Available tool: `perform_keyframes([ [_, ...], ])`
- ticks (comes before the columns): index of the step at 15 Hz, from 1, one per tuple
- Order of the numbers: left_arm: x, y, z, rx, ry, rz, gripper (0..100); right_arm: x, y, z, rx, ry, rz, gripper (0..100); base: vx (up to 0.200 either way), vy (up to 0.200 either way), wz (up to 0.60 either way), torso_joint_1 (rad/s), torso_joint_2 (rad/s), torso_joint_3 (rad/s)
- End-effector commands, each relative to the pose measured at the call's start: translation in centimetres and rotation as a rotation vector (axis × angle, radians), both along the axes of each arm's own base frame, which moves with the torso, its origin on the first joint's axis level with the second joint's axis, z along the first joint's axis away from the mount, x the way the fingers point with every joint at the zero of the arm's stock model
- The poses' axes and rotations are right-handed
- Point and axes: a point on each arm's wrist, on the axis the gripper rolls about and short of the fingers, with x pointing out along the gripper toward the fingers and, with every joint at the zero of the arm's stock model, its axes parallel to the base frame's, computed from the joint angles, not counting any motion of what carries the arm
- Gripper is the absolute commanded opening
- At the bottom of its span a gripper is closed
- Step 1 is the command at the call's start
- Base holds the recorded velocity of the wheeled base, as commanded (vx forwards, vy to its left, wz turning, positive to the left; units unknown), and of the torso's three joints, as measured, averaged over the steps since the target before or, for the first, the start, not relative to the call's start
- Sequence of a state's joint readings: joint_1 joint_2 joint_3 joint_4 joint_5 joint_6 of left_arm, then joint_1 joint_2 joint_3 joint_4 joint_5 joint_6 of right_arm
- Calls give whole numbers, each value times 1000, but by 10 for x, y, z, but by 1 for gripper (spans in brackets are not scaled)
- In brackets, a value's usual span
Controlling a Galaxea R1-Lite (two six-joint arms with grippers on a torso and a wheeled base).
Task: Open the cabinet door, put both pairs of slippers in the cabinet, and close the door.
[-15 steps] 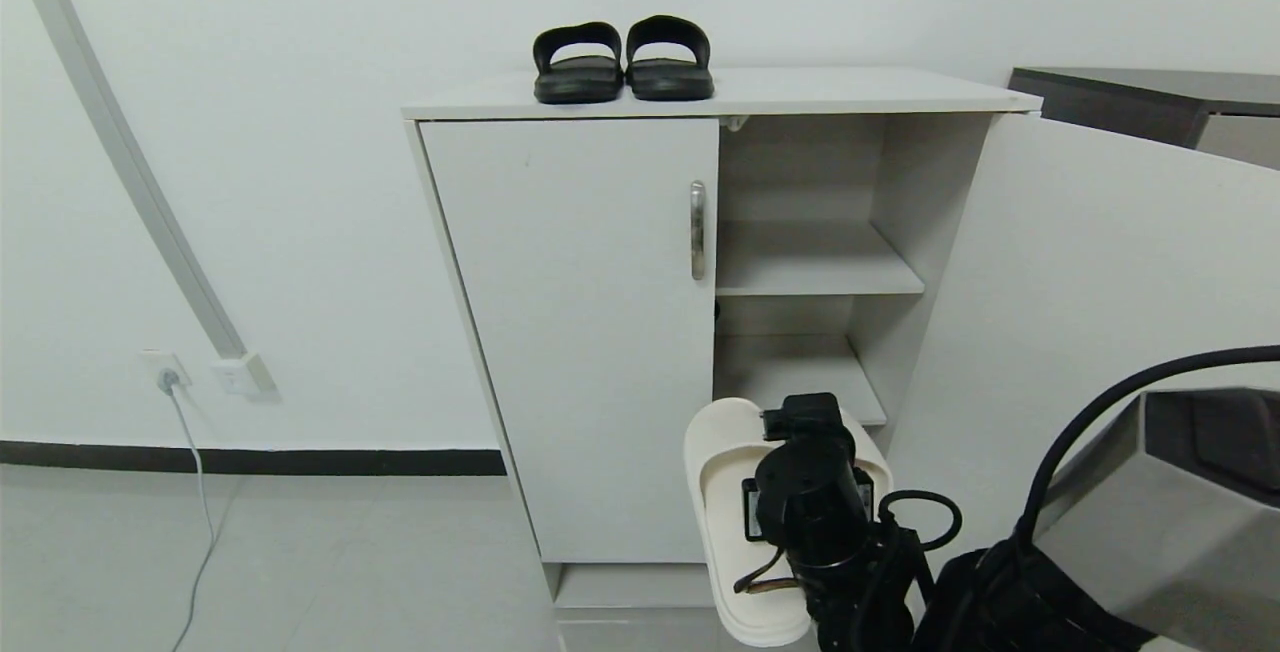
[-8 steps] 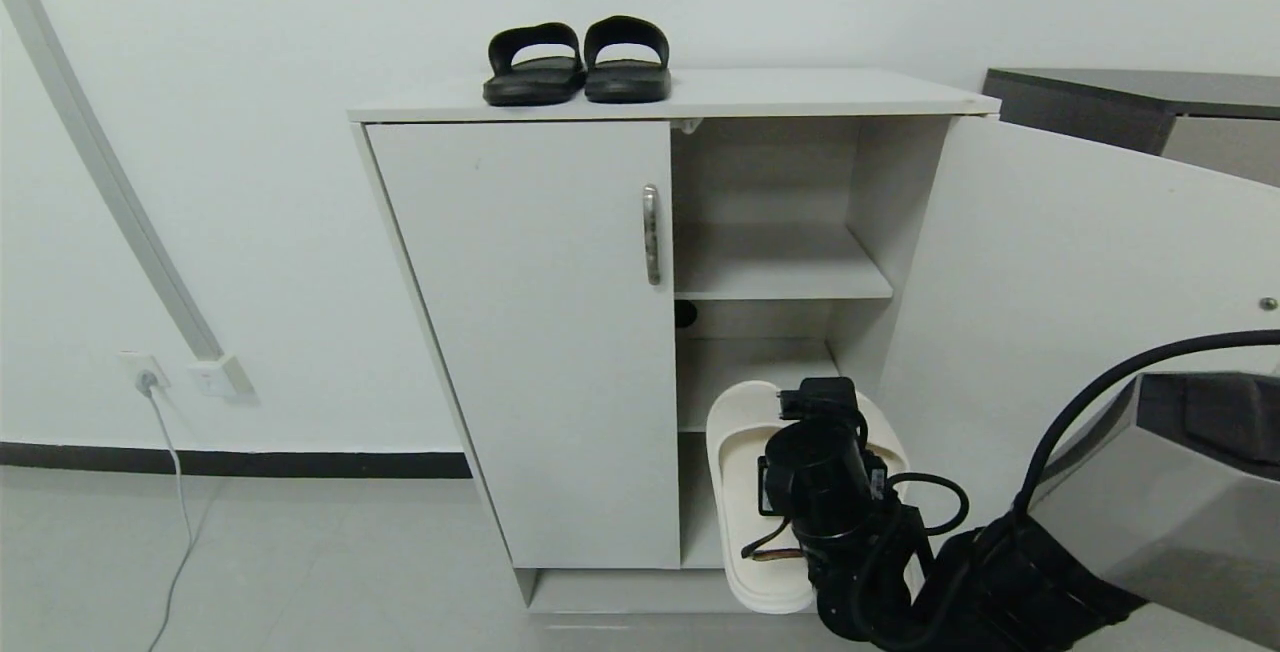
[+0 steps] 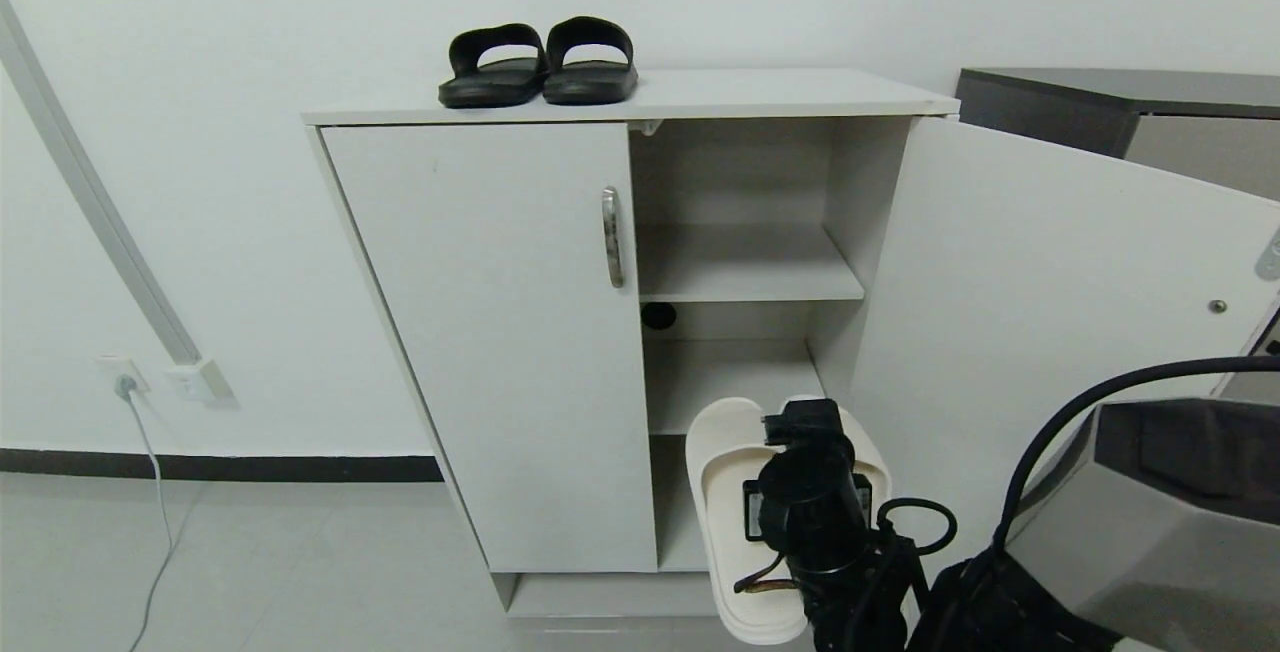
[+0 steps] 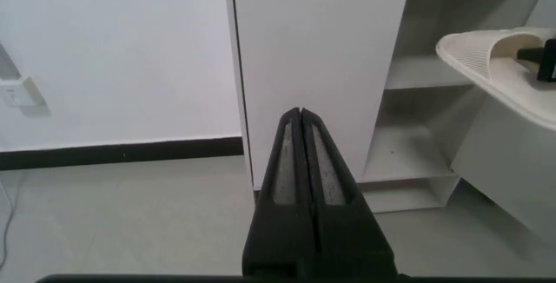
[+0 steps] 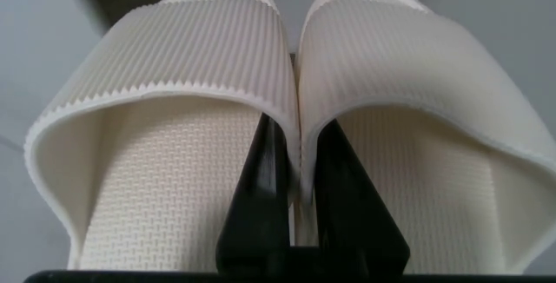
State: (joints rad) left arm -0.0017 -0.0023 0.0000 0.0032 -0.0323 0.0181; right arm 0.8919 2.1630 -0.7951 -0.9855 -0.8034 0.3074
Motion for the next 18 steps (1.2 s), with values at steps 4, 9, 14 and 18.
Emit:
perform_keyframes([
  [4, 0, 0, 0, 0, 2, 0, 0, 8, 1, -31, -27, -19, 20, 0, 0, 0, 0, 0, 0, 0],
  [9, 0, 0, 0, 2, 2, 0, 0, 16, 6, -47, -22, -20, 28, 0, 0, 0, 0, 0, 0, 0],
  [14, 0, 0, 0, 3, 2, -1, 0, 37, 14, -51, -13, -50, 7, 0, 0, 0, 0, 2, 0, -161],
  [18, 0, 0, 0, 3, 2, -1, 0, 54, 19, -58, -19, -66, 3, 0, 0, 0, 0, 0, 4, -194],
])
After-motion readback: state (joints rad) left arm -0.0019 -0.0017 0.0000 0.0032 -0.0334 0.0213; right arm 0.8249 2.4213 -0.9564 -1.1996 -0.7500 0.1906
